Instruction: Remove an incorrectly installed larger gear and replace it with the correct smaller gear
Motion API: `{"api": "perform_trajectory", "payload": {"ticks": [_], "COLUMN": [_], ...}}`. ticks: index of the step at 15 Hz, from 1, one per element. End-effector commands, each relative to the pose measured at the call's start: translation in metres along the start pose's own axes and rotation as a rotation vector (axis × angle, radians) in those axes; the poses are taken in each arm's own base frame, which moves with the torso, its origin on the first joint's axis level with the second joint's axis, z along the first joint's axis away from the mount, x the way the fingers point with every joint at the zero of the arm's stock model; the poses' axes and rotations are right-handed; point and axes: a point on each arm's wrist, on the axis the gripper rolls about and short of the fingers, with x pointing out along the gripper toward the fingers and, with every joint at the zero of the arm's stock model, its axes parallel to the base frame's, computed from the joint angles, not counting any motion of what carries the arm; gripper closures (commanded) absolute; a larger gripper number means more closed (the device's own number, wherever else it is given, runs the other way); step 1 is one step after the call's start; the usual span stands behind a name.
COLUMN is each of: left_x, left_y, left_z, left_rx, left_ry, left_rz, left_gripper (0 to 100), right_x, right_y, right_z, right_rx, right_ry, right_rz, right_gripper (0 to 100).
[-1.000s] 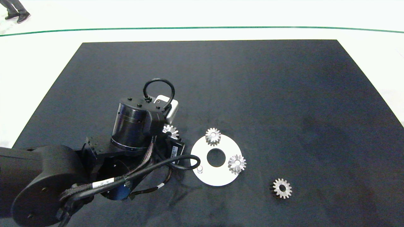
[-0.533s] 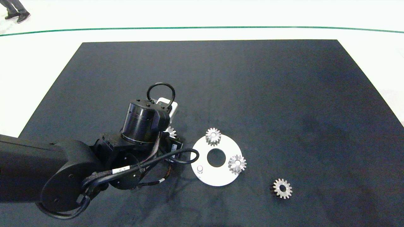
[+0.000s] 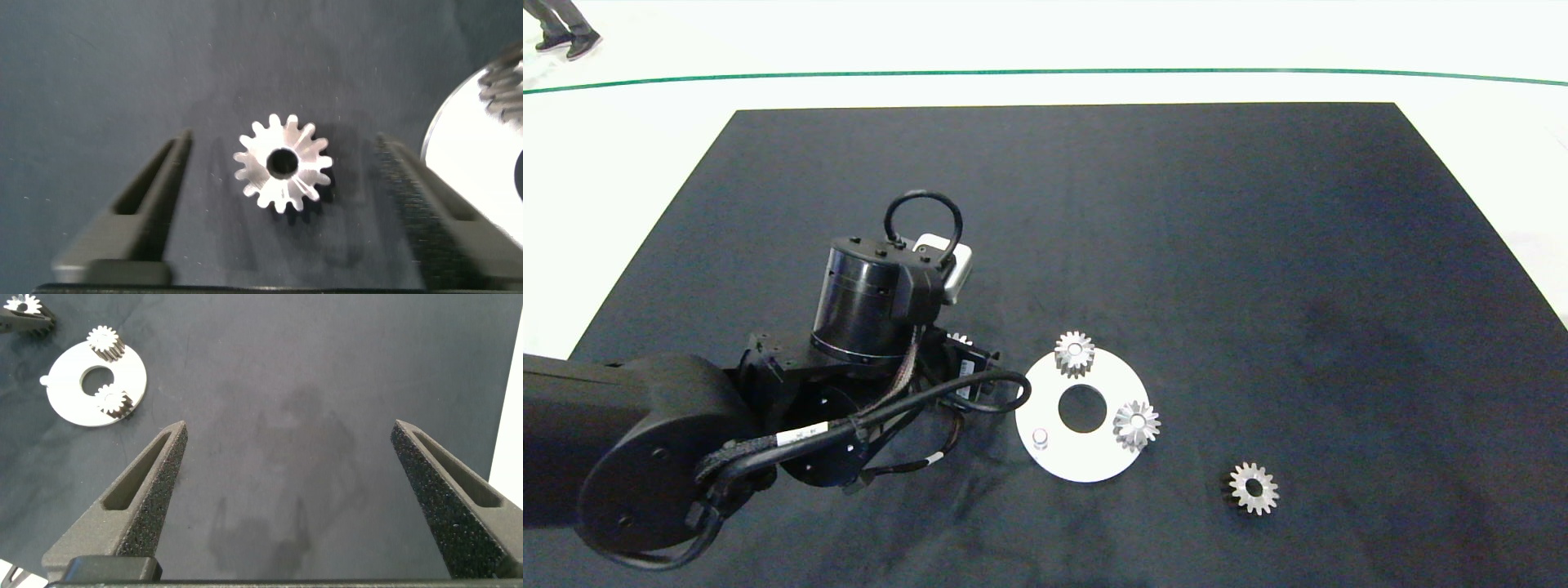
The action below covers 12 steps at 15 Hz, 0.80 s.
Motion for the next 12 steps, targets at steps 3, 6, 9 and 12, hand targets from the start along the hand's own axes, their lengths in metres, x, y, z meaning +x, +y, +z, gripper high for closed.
{"api": "perform_trajectory", "payload": {"ticks": [3, 6, 9, 12], "left_x": [-0.067, -0.113, -0.174, -0.201], "left_y": [0.053, 0.103, 0.135, 0.144], "left_z": [0.052, 0.072, 0.064, 0.058], "left_rx": [-0.137, -0.204, -0.162, -0.158], "left_ry": [-0.088, -0.057, 0.074, 0.073], "left_rz": [0.039, 0.133, 0.181, 0.176], "left_gripper": [0, 0, 0, 0], "right_x": [0.004, 0.040, 0.086, 0.117], "right_y": [0.002, 0.001, 0.011, 0.039], "right_z": [0.001, -0.001, 0.002, -0.003], "right_rx": [-0.004, 0.006, -0.012, -0.091], "right_ry": [-0.002, 0.098, 0.205, 0.314], "right_rz": [0.056, 0.124, 0.232, 0.266], "right_gripper": [0, 0, 0, 0]}}
